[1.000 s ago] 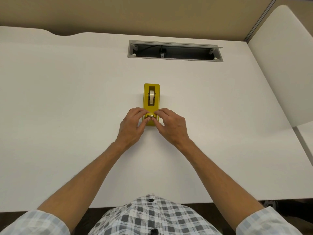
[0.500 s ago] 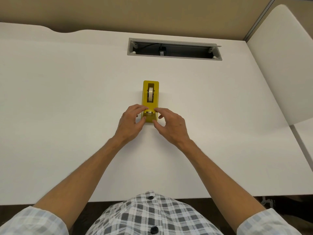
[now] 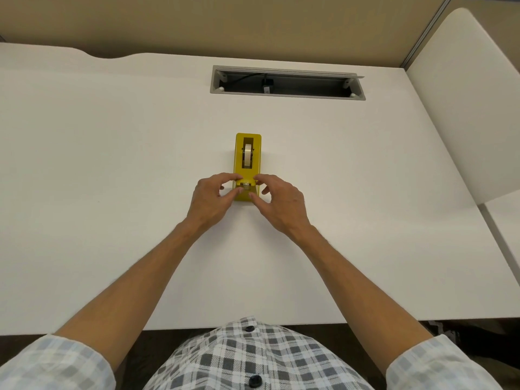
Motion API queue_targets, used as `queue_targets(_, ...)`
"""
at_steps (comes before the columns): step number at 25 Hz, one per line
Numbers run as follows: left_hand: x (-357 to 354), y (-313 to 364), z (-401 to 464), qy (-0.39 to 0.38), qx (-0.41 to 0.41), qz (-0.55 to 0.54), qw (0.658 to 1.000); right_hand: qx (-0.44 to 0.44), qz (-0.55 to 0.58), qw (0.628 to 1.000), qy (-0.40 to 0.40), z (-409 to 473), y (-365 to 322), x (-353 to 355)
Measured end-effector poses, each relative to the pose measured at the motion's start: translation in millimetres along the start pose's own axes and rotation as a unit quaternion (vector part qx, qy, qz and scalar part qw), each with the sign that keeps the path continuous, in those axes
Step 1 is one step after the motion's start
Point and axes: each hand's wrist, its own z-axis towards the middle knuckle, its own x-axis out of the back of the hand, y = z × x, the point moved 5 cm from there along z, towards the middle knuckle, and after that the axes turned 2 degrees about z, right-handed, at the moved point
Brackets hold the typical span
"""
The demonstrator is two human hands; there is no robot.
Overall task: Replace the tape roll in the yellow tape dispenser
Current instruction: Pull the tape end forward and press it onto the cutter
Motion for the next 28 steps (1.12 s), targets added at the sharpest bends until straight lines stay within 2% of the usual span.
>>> queue_targets(4,1,-13,-9,0.009,-0.016,0.001,1.0,-0.034,-0.036,0.999,0.007,-16,27,9)
queue_targets(8,2,-42,-23,-0.007,0.015,0.084,0.996,-0.099,-0.066,0.993,-0.017,-32,58,16)
queue_targets(11,4,-49,-26,-0.027,-0.016,0.134,0.991,-0.118,-0.083,0.99,-0.005,-38,70,21)
queue_targets(14,4,-55,-29,-0.033,-0.035,0.165,0.985,-0.119,-0.057,0.991,-0.006,-38,79,23)
queue_targets(18,4,-58,-28,-0.031,-0.037,0.164,0.985,-0.165,-0.013,0.986,0.008,-25,93,30)
queue_targets(28,4,-60,-29,-0.019,-0.042,0.173,0.984,-0.216,0.005,0.975,0.044,12,124,51)
